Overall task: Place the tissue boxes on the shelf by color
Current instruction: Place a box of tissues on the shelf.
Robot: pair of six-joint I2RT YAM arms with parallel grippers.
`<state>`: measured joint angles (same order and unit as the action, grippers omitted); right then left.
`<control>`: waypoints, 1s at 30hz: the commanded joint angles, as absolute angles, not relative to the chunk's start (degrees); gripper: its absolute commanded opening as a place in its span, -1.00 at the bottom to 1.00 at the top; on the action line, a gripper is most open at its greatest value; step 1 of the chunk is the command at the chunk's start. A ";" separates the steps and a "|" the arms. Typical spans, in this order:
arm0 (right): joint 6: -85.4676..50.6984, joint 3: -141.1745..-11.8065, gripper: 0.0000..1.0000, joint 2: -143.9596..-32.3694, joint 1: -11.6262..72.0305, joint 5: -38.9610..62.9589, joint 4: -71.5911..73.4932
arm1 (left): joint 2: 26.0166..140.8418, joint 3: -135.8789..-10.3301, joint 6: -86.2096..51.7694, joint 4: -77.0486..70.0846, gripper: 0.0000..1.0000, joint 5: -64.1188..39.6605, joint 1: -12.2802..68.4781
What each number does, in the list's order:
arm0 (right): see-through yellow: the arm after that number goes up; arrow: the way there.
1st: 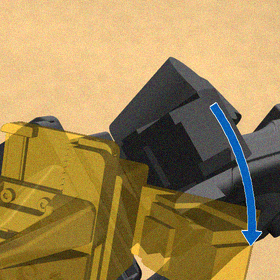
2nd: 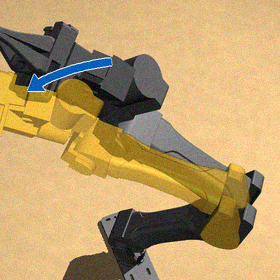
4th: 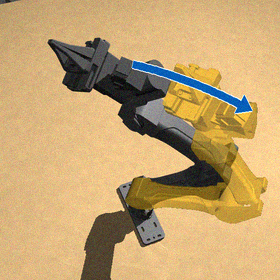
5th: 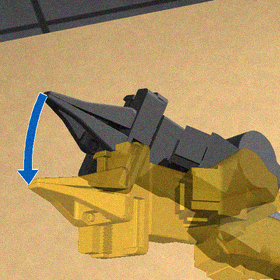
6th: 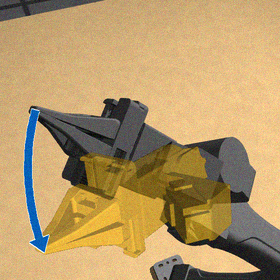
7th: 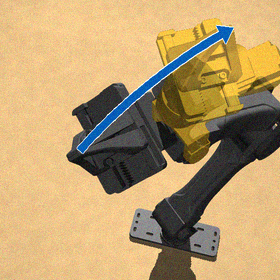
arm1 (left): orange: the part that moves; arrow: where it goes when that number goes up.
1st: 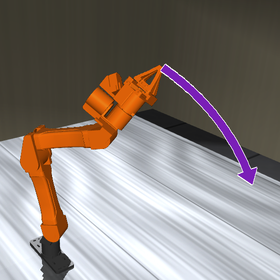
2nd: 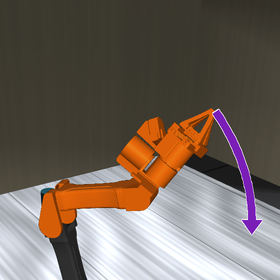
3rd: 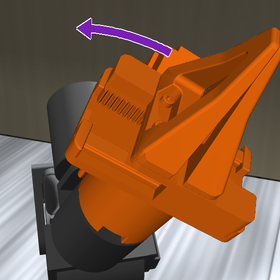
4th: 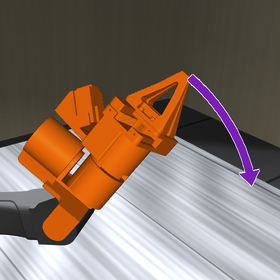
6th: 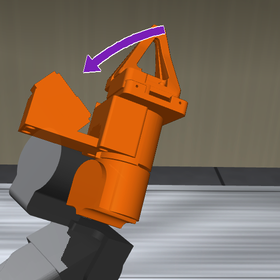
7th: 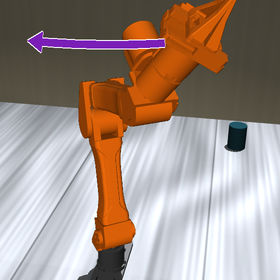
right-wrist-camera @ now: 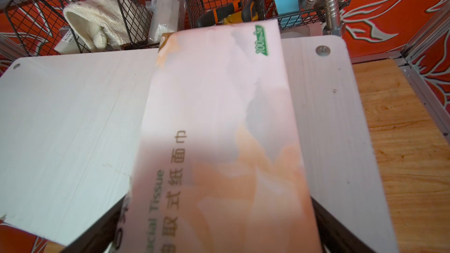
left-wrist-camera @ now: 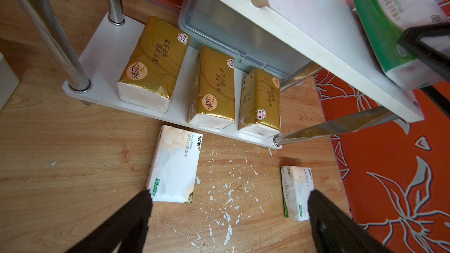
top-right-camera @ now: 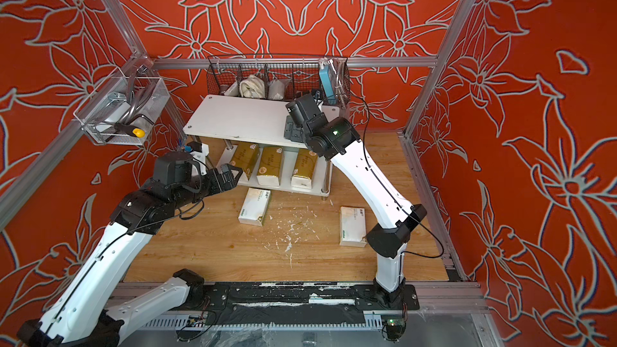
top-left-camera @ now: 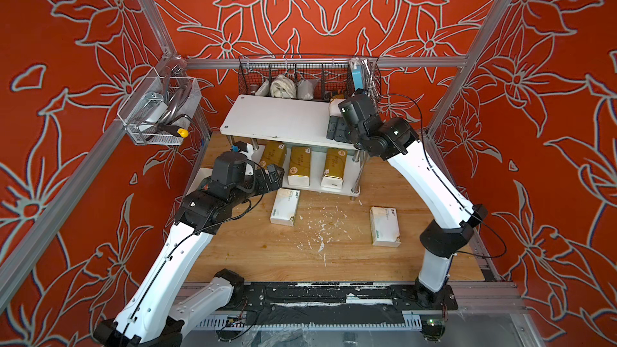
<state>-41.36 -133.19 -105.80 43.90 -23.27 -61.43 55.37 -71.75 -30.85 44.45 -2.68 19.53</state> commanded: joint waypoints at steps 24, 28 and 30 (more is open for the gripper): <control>-41.49 -123.11 0.98 -95.99 43.84 -21.19 -53.98 | 55.24 -69.17 -31.01 44.06 0.97 -1.61 19.73; -41.64 -122.79 0.98 -96.28 43.80 -20.43 -53.49 | 55.28 -68.75 -31.45 43.95 0.97 -1.58 19.79; -41.83 -122.79 0.98 -96.57 43.77 -20.12 -53.20 | 55.28 -68.73 -31.60 43.91 0.97 -1.50 19.81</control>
<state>-41.52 -123.66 -96.90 43.92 -20.67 -54.13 55.44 -69.25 -31.16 44.45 -2.17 19.53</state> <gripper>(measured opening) 0.989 0.987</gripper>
